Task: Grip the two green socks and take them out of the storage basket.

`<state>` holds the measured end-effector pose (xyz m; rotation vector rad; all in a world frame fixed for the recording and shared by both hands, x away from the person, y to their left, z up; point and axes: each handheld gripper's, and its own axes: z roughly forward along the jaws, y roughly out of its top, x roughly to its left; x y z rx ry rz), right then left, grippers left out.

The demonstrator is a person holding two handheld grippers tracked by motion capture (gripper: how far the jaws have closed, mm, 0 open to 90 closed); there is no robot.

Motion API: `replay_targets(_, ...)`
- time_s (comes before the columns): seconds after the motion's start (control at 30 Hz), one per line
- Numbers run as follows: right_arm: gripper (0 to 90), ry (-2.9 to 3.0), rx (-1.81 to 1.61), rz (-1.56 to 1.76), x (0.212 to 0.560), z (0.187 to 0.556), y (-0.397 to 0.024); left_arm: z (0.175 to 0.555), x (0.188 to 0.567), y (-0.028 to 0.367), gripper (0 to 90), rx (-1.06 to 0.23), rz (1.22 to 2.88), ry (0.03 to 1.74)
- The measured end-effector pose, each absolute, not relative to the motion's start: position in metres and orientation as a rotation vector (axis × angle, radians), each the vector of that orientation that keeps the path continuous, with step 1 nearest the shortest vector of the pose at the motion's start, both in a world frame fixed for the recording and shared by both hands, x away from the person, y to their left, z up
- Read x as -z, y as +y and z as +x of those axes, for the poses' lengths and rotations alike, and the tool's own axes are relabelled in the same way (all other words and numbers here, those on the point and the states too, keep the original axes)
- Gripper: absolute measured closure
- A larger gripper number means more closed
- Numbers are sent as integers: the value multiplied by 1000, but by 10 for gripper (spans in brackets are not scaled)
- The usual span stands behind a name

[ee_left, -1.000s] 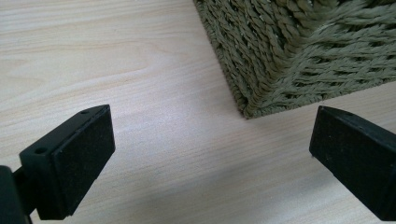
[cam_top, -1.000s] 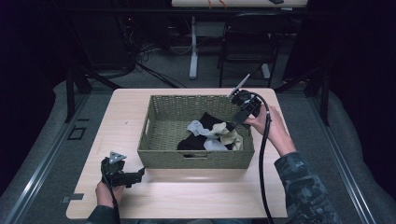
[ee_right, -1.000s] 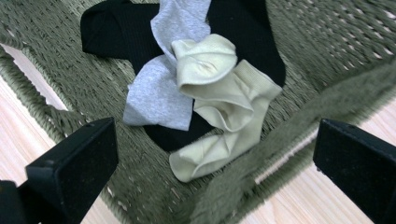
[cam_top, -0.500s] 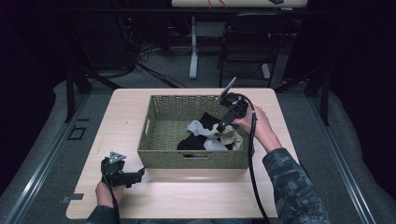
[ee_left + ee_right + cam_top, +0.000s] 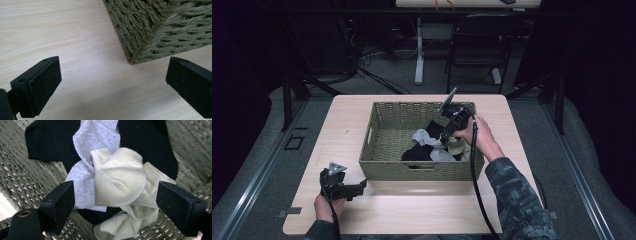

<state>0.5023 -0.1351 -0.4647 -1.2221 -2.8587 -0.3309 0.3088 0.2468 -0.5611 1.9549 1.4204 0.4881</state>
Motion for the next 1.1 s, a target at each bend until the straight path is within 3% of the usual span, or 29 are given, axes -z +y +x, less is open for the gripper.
replay_targets(0.23, 304, -2861, 260, -1237, 477, 503, -131, 308, 560, 247, 1, -496, 1952, 1422)
replay_targets(0.5, 740, -2833, 241, -1236, 475, 501, -133, 308, 560, 247, 1, -505, 1949, 1424)
replay_targets(0.57, 789, -2826, 253, -1230, 473, 500, -134, 308, 559, 247, 1, -505, 1949, 1427)
replay_targets(1.1, 828, -2864, 307, -1192, 438, 494, -132, 308, 559, 247, 1, -512, 1946, 1421)
